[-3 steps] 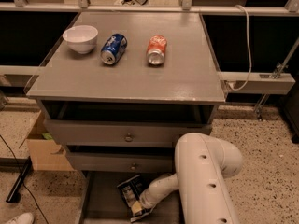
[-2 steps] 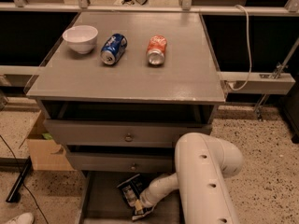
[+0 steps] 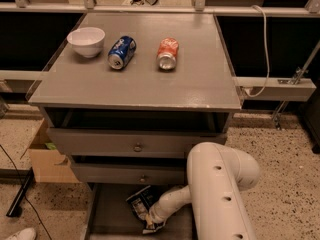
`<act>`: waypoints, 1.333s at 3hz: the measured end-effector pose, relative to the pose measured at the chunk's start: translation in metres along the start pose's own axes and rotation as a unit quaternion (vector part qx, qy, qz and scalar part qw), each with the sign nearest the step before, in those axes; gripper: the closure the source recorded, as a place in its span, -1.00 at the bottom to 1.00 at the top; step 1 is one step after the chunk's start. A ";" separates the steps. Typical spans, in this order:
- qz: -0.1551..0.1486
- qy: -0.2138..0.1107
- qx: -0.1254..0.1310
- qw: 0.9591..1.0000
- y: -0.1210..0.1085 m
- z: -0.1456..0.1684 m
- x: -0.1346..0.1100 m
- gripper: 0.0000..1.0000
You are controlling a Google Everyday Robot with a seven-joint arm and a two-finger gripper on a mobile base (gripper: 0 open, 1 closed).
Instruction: Pick blue chip bag from bottom drawer and place on counter
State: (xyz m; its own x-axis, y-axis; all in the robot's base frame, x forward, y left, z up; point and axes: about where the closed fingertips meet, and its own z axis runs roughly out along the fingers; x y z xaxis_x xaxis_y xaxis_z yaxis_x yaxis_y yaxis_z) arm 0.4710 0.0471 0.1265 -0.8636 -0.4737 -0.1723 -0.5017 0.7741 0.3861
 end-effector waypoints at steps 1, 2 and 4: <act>0.000 0.000 0.000 1.000 0.000 0.000 0.000 1.00; 0.000 0.000 0.000 1.000 0.001 -0.003 -0.001 1.00; 0.011 -0.007 -0.032 0.999 0.010 -0.072 0.020 1.00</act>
Offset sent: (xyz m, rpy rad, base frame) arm -0.0049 -0.0049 0.0145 0.0347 0.0325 0.0181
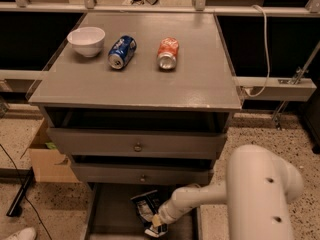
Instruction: Pick blue chip bag from bottom drawer and place on counter
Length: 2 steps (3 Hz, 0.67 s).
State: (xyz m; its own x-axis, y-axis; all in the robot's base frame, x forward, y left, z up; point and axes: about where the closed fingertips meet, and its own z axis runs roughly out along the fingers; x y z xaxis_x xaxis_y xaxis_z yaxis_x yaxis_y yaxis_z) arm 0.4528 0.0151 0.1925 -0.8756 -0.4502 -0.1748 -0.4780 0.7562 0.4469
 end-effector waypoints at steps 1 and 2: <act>-0.002 -0.020 0.007 1.000 0.007 -0.073 0.009 1.00; -0.002 -0.020 0.007 1.000 0.007 -0.073 0.009 1.00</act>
Offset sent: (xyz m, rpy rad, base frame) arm -0.0075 -0.0283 0.0555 0.0092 -0.0265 -0.0150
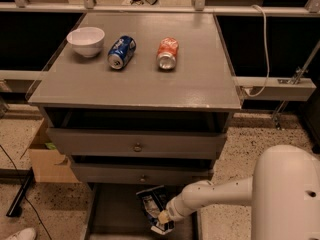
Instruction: Pick blue chip bag from bottom drawer and place on counter
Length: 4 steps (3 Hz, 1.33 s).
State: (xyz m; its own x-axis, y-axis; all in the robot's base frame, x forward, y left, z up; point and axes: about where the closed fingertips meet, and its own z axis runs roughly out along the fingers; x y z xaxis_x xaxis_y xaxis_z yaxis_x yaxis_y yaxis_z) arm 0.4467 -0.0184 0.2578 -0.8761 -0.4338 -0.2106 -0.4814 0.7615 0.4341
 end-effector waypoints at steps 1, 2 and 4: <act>0.019 0.006 0.003 1.000 -0.005 -0.001 0.012 1.00; 0.044 -0.004 0.018 0.999 -0.011 -0.022 0.033 1.00; 0.069 -0.027 0.036 0.997 -0.007 -0.056 0.063 1.00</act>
Offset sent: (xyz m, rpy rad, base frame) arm -0.0568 -0.0591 0.0298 -0.0522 0.0130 -0.1642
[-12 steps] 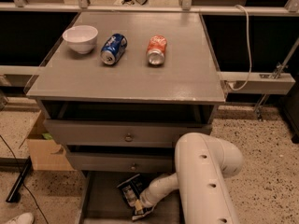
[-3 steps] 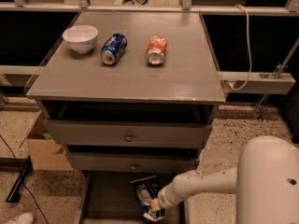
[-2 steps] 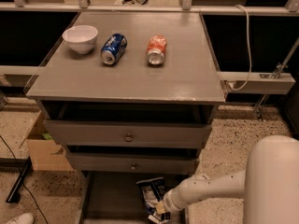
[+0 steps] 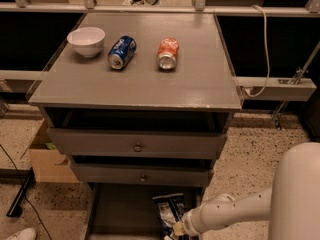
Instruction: Pick blue chip bag from bottom drawer and place on counter
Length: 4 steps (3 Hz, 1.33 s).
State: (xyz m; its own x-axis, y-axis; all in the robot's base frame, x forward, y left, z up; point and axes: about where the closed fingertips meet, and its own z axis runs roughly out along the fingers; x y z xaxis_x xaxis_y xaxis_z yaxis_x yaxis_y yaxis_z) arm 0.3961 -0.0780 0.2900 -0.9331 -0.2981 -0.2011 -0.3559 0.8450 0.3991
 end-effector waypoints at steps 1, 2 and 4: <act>-0.003 -0.012 0.008 1.000 0.001 -0.021 0.001 1.00; -0.002 -0.038 0.029 0.999 -0.002 -0.067 0.011 1.00; 0.013 -0.114 0.081 0.990 -0.004 -0.180 0.053 1.00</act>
Offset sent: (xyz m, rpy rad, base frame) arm -0.0569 -0.0540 0.1245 -0.0794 -0.1966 -0.0846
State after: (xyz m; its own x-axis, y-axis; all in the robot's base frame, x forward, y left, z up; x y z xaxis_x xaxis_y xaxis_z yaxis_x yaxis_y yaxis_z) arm 0.3390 -0.1770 0.4391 -0.8991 -0.1837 -0.3973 -0.3026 0.9167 0.2610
